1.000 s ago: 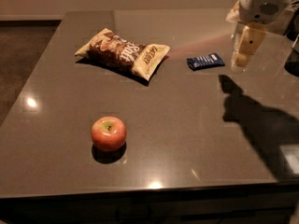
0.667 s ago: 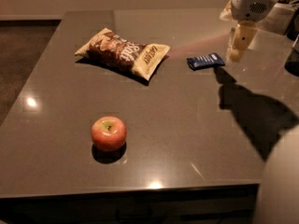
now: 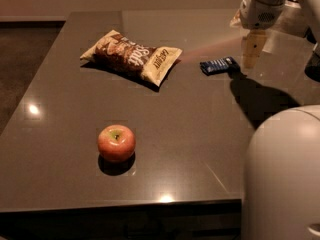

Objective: Move rxbar blueberry near brown chip bag

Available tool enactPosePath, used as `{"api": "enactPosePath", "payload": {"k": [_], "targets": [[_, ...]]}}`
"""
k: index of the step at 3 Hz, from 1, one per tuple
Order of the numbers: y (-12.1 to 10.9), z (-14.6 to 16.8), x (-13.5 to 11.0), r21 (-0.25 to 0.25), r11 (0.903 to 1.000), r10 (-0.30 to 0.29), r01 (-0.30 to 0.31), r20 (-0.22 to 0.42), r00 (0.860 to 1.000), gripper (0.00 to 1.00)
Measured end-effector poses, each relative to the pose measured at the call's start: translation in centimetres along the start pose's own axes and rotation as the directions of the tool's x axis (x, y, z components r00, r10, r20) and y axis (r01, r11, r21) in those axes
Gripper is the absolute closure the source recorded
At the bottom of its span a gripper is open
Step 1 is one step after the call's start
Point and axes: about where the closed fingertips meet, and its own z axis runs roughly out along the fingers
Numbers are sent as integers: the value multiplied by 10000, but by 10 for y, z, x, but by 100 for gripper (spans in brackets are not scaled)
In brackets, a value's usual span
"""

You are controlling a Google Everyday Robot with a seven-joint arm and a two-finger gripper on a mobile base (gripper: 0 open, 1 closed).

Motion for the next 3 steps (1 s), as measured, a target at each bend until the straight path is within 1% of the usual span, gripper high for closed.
{"api": "enactPosePath", "payload": {"k": [1, 2, 3], "targets": [[-10, 26, 0, -309, 9976, -631, 623, -245, 9977, 0], [-16, 48, -7, -642, 9924, -1076, 1053, -341, 9936, 0], [-21, 63, -10, -835, 9893, -1239, 1199, -444, 9913, 0]]}}
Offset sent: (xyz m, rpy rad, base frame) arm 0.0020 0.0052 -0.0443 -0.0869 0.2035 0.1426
